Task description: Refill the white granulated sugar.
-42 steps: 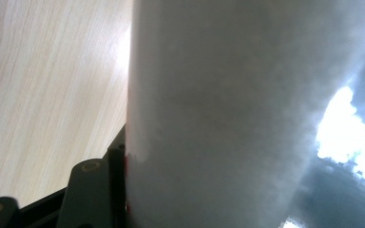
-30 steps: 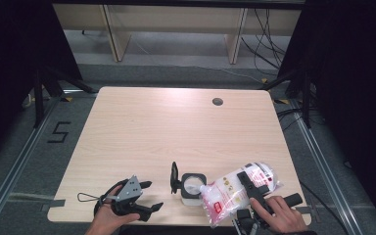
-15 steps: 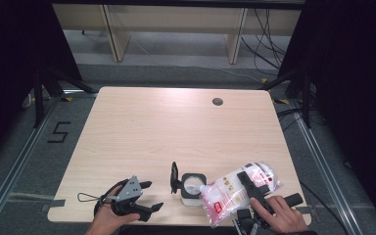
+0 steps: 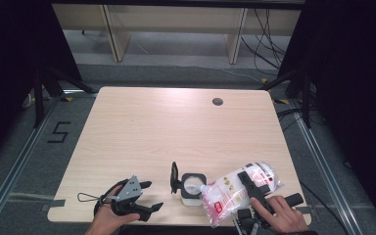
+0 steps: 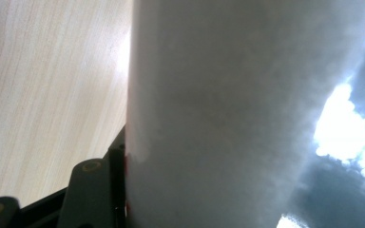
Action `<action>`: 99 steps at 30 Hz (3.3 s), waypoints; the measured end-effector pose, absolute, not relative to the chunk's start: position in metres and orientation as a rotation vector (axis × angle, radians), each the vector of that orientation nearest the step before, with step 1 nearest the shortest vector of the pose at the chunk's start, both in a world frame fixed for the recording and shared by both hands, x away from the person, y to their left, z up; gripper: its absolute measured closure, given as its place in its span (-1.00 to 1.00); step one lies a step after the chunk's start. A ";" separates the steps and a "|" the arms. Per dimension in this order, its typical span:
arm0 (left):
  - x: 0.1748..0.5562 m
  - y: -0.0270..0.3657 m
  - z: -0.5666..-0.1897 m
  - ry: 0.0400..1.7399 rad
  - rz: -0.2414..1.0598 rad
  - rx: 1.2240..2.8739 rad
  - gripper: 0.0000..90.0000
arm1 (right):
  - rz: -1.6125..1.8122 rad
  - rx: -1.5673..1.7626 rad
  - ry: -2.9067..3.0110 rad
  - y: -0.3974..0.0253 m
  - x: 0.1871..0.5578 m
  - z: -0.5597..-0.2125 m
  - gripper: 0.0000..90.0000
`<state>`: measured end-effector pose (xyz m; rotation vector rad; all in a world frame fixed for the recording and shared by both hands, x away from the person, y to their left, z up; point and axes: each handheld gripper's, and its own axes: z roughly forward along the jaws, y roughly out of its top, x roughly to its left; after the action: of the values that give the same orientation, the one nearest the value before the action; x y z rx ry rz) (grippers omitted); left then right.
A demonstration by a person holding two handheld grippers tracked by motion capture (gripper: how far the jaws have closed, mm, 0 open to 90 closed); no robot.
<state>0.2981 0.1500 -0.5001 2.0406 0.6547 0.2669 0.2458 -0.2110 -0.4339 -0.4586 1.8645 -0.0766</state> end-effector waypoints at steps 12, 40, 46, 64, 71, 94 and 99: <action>0.298 0.150 -0.500 0.653 0.267 2.041 -0.56 | -0.080 -0.479 1.850 -0.211 0.247 -0.434 -0.07; 0.298 0.150 -0.500 0.656 0.270 2.039 -0.56 | -0.092 -0.503 1.845 -0.211 0.247 -0.433 -0.07; 0.298 0.150 -0.500 0.654 0.267 2.042 -0.56 | -0.092 -0.498 1.844 -0.211 0.247 -0.433 -0.07; 0.298 0.150 -0.500 0.655 0.278 2.053 -0.56 | -0.087 -0.491 1.852 -0.211 0.246 -0.433 -0.07; 0.299 0.151 -0.499 0.645 0.301 2.075 -0.56 | -0.095 -0.503 1.849 -0.211 0.246 -0.433 -0.07; 0.297 0.150 -0.500 0.658 0.282 2.050 -0.56 | -0.091 -0.492 1.848 -0.213 0.247 -0.433 -0.05; 0.297 0.150 -0.500 0.657 0.283 2.048 -0.56 | -0.092 -0.480 1.856 -0.213 0.246 -0.432 -0.05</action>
<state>0.2973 0.1498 -0.5001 2.0475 0.6566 0.2833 0.2462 -0.2132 -0.4318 -0.4801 1.8556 -0.0918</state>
